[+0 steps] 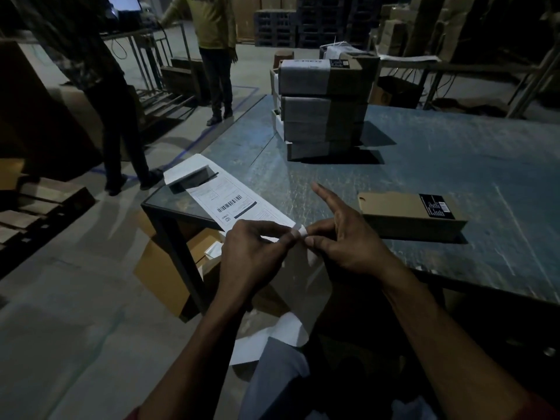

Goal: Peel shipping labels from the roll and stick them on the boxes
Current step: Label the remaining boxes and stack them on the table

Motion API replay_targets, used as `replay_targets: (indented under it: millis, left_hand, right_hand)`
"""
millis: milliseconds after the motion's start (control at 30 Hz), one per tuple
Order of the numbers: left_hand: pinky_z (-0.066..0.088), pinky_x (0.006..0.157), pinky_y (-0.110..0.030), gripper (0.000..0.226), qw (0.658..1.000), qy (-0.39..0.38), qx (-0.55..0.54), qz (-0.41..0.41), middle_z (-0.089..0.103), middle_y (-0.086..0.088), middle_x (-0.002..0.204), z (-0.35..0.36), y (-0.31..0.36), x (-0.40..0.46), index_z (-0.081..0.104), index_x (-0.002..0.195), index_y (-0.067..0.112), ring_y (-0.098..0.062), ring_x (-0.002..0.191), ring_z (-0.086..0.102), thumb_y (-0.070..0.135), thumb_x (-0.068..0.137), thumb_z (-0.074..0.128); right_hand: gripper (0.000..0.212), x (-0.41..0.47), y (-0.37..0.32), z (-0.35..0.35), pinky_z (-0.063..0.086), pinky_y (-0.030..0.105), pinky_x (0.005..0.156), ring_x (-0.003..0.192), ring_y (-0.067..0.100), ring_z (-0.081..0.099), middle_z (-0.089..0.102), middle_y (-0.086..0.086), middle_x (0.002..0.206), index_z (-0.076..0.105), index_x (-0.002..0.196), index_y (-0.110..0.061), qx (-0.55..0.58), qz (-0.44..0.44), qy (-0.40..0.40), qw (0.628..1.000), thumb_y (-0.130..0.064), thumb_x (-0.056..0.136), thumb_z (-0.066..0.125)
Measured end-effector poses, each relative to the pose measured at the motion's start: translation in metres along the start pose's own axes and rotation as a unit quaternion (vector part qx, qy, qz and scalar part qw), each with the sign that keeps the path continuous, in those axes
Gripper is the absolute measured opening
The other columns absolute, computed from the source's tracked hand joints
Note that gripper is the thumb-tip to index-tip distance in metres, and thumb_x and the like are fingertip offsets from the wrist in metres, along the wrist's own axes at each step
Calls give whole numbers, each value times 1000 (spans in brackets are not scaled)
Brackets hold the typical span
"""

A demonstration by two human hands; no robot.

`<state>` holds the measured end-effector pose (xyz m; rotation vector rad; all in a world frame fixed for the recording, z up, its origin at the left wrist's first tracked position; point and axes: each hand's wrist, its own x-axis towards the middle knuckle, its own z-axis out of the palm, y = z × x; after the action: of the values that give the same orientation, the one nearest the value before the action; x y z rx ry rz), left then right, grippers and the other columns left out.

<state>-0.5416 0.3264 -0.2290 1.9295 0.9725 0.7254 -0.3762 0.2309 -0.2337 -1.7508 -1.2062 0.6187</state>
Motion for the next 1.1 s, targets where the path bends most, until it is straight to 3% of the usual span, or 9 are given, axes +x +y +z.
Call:
replay_targets:
  millis: [200,400,533,600,700,767,867,1000,1100]
  left_hand:
    - [46,55,-18,16,986,74,-149,-28,75,10,68,-15,-1,22,81,76,26,2,58,62,20,91,81]
    - [47,52,-14,19,956,91,-266,-87,69,9,59,-46,5,55,73,77,14,-1,53,61,7,95,72]
    - [43,51,-6,26,961,71,-257,-80,65,15,53,-66,16,72,63,78,16,8,51,60,3,101,60]
    - [41,51,-4,31,962,106,-243,-55,64,11,67,-74,21,80,58,78,20,15,47,56,3,104,57]
    - [49,55,-19,26,940,172,-289,-59,65,7,71,-81,25,88,66,79,20,4,54,61,11,103,61]
    - [50,56,-19,23,934,193,-296,-52,66,8,76,-86,29,92,67,84,22,-2,65,60,14,104,60]
    - [46,59,-15,13,924,252,-288,-11,62,4,87,-95,26,108,68,99,17,-5,77,56,16,106,58]
    - [47,68,-26,15,900,349,-259,35,66,1,89,-100,22,121,69,105,11,-9,77,60,22,103,58]
    - [50,70,-21,9,931,289,-194,114,68,7,91,-79,30,108,65,98,23,-2,79,63,24,105,60]
  right_hand:
    - [88,0,-3,-1,57,28,88,87,3,73,79,-8,90,29,159,-38,-35,33,15,999,-6,90,74]
    - [61,8,-13,5,52,20,68,77,2,68,75,-9,84,65,134,-35,-117,79,40,989,-8,80,71]
    - [58,7,-25,12,56,26,80,98,18,71,77,-2,105,70,131,-34,-192,69,77,976,-18,75,72]
    - [62,8,-28,14,56,29,85,104,26,70,76,2,113,67,135,-31,-235,59,102,965,-17,75,70]
    - [46,11,-32,18,58,34,82,100,27,70,74,0,108,68,124,-28,-295,45,114,948,-20,79,66]
    - [35,12,-33,22,52,32,78,101,26,68,70,-1,108,66,118,-30,-362,47,95,926,-28,84,67]
    - [43,20,-36,26,42,31,72,106,28,66,64,1,113,63,118,-37,-425,79,64,900,-26,79,76]
    - [39,29,-32,26,48,34,78,112,29,64,61,4,117,67,120,-36,-446,82,36,891,-31,82,77]
    - [36,26,-25,26,47,41,91,123,31,52,55,5,128,65,132,-38,-460,56,34,886,-33,96,61]
